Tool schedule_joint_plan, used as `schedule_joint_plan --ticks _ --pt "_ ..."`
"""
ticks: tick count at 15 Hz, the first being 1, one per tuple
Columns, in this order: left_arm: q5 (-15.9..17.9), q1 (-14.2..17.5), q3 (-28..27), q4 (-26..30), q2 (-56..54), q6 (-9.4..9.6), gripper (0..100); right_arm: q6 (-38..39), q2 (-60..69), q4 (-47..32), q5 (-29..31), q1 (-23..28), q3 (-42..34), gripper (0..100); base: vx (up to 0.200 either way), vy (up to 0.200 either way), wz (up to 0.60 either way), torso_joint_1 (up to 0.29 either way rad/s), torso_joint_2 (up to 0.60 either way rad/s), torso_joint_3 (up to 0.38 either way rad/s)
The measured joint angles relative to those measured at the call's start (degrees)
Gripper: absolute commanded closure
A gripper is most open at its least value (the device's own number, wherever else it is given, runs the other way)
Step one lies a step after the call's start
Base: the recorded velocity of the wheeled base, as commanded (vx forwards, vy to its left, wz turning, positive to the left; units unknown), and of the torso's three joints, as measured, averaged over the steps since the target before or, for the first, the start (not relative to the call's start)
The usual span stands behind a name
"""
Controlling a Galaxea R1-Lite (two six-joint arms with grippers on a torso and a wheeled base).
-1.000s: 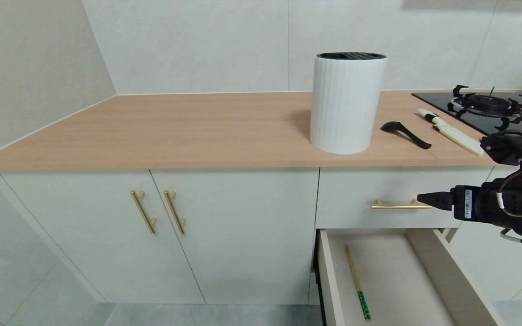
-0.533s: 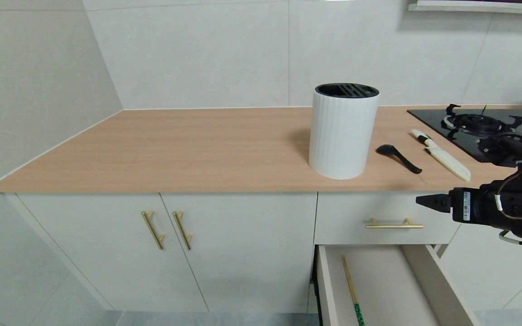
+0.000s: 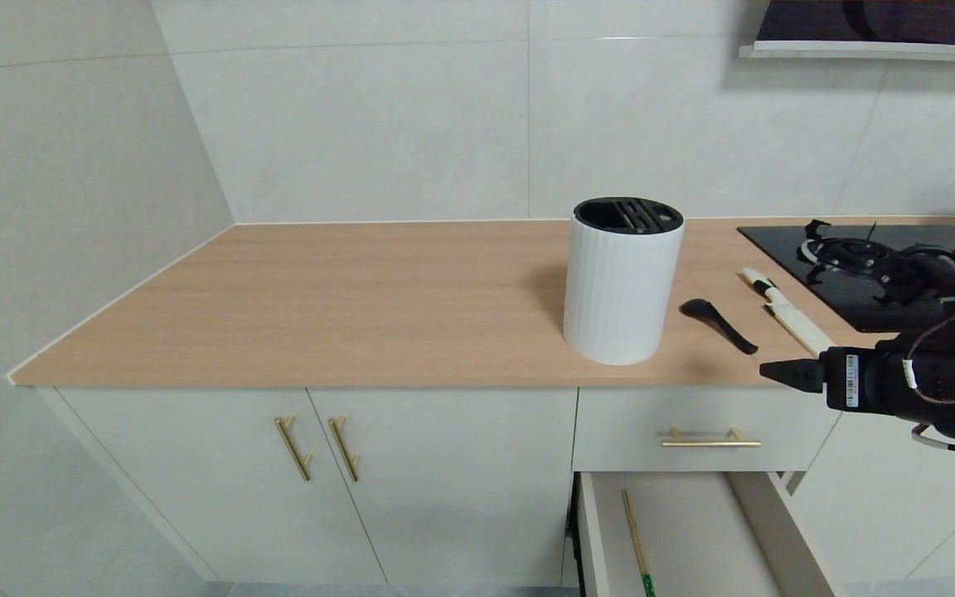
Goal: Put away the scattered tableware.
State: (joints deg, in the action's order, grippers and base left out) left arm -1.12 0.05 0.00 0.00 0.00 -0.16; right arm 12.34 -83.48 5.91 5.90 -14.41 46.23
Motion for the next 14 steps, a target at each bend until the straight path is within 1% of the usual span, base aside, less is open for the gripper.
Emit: schedule_joint_plan --ticks 2,4,6,8,10,12,13,14 --pt "0.0 0.0 0.0 0.0 0.0 0.0 0 -1.5 -0.6 1.3 0.0 0.0 0.2 0 0.0 0.0 0.0 0.0 0.0 0.0" --pt "0.0 0.0 0.0 0.0 0.0 0.0 0 -3.8 -2.6 7.7 -0.2 0.8 0.4 0 0.0 0.0 0.0 0.0 0.0 0.0" --pt "0.0 0.0 0.0 0.0 0.0 0.0 0 -6.8 -6.1 13.8 -0.5 2.9 1.3 0 0.0 0.0 0.0 0.0 0.0 0.0" --pt "0.0 0.0 0.0 0.0 0.0 0.0 0 -10.3 -10.8 17.9 -2.2 5.1 3.7 0 0.0 0.0 0.0 0.0 0.0 0.0" --pt "0.0 0.0 0.0 0.0 0.0 0.0 0 -12.5 -15.7 20.7 -9.8 8.0 7.9 0 0.0 0.0 0.0 0.0 0.0 0.0" --pt "0.0 0.0 0.0 0.0 0.0 0.0 0 -15.2 -19.3 21.4 -17.8 11.2 10.9 0 0.0 0.0 0.0 0.0 0.0 0.0" --pt "0.0 0.0 0.0 0.0 0.0 0.0 0 -17.2 -20.7 21.5 -20.5 12.5 11.7 0 0.0 0.0 0.0 0.0 0.0 0.0" --pt "0.0 0.0 0.0 0.0 0.0 0.0 0 -18.6 -21.7 21.5 -21.9 13.3 12.0 0 0.0 0.0 0.0 0.0 0.0 0.0"
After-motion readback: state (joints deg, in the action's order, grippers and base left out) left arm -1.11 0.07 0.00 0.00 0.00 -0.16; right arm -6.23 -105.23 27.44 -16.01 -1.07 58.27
